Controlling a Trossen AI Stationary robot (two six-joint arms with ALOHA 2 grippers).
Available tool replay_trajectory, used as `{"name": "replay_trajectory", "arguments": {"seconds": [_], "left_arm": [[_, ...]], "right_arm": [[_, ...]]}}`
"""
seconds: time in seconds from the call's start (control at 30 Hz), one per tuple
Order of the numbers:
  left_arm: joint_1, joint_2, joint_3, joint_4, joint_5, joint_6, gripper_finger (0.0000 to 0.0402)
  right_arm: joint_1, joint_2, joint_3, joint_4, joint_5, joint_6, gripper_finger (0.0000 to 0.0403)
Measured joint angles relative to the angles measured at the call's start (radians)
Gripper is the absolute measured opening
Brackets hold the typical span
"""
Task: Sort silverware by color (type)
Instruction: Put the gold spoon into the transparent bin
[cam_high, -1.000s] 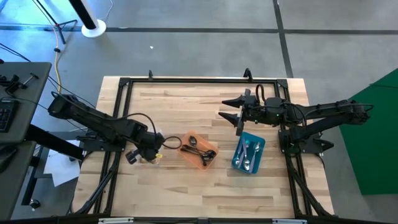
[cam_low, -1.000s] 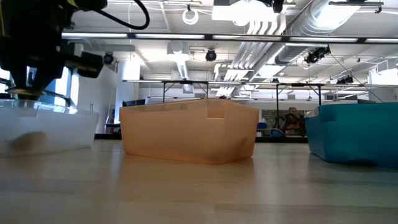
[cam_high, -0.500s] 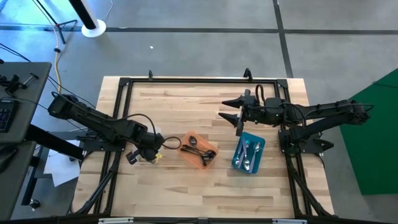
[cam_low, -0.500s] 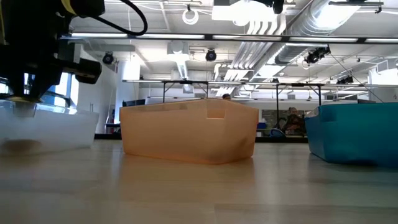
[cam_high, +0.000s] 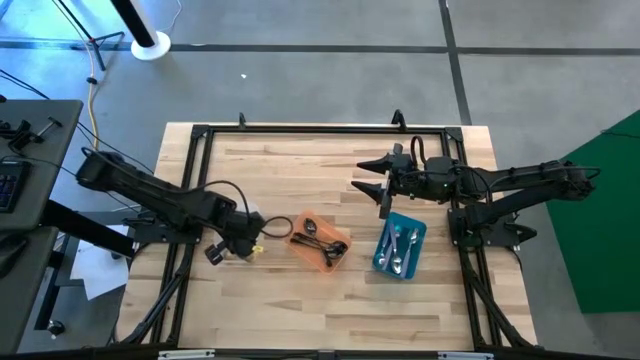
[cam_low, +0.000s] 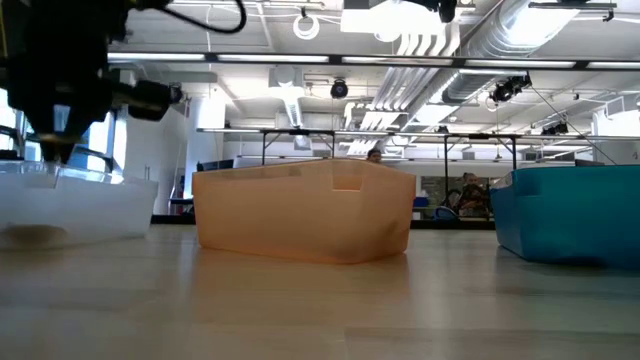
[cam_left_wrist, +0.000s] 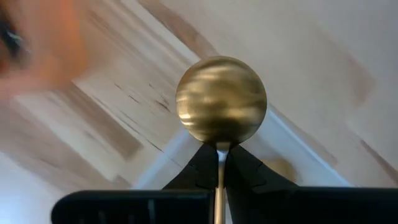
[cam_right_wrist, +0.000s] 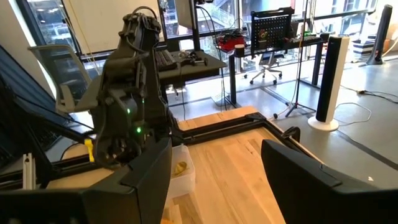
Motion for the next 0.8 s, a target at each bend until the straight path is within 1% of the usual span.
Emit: {"name": "replay_trajectory", "arguments": {"seconds": [0.13,0.27,0.47,0.57,0.7,0.8], "left_arm": [[0.000,-0.039,0.012,-0.006,-0.006,-0.003,0.0001],[0.018,-0.080,-0.021,-0.035,-0.004,-0.001,0.0001],[0.080,-0.098,-0.060,-0.015,-0.006,0.077,0.0001],[0.105,-0.096,-0.081,-0.017,-0.006,0.108,0.0001],[0.119,-0.096,-0.103,-0.034,-0.014,0.159,0.0001],[0.119,-0.096,-0.113,-0.030,-0.039,0.205,0.0000]], "right_arm": [[0.000,0.000,0.000,-0.005,0.000,0.000,0.0233],[0.000,0.000,0.000,-0.011,0.000,0.000,0.0233],[0.000,0.000,-0.001,-0.016,0.001,0.002,0.0233],[0.000,0.000,-0.001,-0.018,0.002,0.048,0.0233],[0.000,0.000,-0.001,-0.026,0.002,0.094,0.0233],[0.000,0.000,-0.001,-0.025,0.002,0.096,0.0233]]}}
